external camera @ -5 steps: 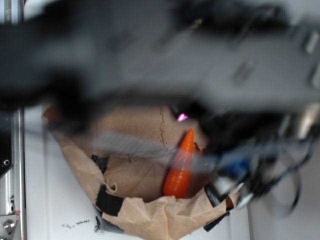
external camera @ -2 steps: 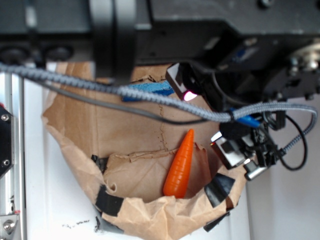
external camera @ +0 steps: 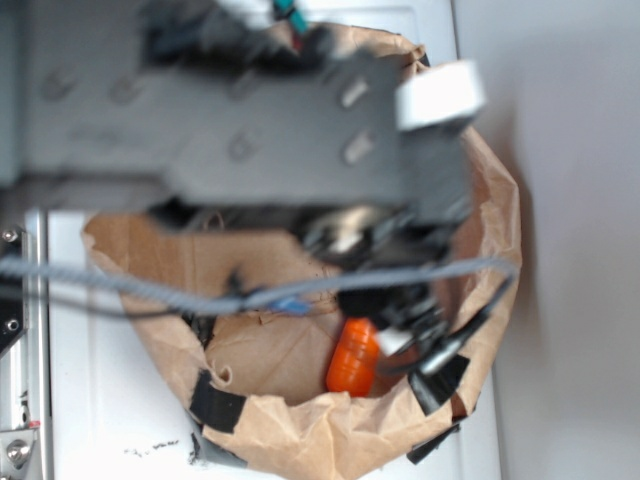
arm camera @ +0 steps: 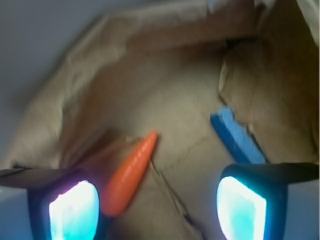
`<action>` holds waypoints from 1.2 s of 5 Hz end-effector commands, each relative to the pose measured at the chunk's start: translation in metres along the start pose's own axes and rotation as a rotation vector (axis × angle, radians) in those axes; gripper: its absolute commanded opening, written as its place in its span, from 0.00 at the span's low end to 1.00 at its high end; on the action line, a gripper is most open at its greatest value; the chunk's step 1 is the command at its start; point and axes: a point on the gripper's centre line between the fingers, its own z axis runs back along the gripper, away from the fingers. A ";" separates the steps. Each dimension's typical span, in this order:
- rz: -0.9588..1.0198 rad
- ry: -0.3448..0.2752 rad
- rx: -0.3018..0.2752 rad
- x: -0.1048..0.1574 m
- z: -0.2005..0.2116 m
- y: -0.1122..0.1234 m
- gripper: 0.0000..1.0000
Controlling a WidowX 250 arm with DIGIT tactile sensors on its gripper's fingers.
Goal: Grab the carrot.
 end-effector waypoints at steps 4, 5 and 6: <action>0.072 0.000 -0.082 -0.019 -0.055 -0.033 1.00; 0.079 -0.002 -0.115 -0.012 -0.067 -0.045 1.00; 0.103 -0.006 -0.063 -0.009 -0.077 -0.053 1.00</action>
